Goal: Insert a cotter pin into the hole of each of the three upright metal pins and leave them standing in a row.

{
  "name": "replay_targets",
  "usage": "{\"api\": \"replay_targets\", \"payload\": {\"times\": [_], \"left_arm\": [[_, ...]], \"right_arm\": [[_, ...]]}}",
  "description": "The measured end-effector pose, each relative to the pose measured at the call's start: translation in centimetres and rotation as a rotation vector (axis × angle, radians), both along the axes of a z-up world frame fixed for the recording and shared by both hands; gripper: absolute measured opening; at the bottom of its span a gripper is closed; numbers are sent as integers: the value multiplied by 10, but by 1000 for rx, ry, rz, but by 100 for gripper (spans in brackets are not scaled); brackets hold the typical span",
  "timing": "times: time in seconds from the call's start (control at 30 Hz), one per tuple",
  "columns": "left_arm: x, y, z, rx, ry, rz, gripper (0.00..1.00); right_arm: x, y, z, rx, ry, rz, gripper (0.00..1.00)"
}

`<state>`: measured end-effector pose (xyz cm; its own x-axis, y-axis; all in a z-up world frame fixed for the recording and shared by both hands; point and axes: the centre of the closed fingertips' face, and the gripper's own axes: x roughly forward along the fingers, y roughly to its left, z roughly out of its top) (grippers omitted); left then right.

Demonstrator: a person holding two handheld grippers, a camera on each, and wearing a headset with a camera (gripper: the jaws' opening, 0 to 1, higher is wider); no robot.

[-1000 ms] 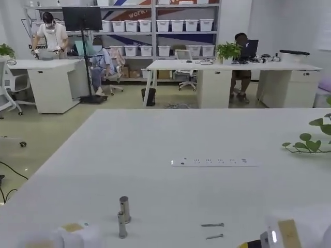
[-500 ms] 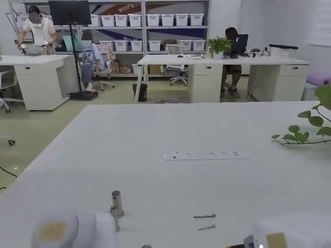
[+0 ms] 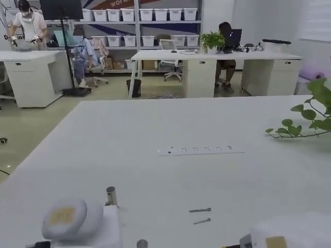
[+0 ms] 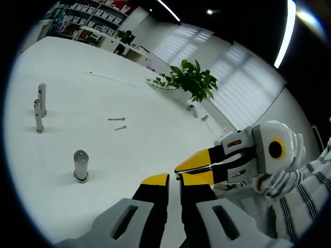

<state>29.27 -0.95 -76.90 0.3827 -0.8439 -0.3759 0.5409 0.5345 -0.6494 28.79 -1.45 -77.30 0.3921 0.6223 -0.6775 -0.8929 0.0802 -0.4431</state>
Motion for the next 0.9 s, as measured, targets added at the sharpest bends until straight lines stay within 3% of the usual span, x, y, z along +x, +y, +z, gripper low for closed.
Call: {"api": "replay_targets", "payload": {"times": [0.57,0.67,0.9], "left_arm": [[-5,-3,-1,-32,69,-25,1],[-8,-2,-3,-30,127,-36,1],[-8,-2,-5,-12,131,-38,0]], "right_arm": [[-4,-1,-1,-1,7,-8,2],[-7,-1,-2,-3,15,1,2],[-7,0,-3,0,20,3,2]]}}
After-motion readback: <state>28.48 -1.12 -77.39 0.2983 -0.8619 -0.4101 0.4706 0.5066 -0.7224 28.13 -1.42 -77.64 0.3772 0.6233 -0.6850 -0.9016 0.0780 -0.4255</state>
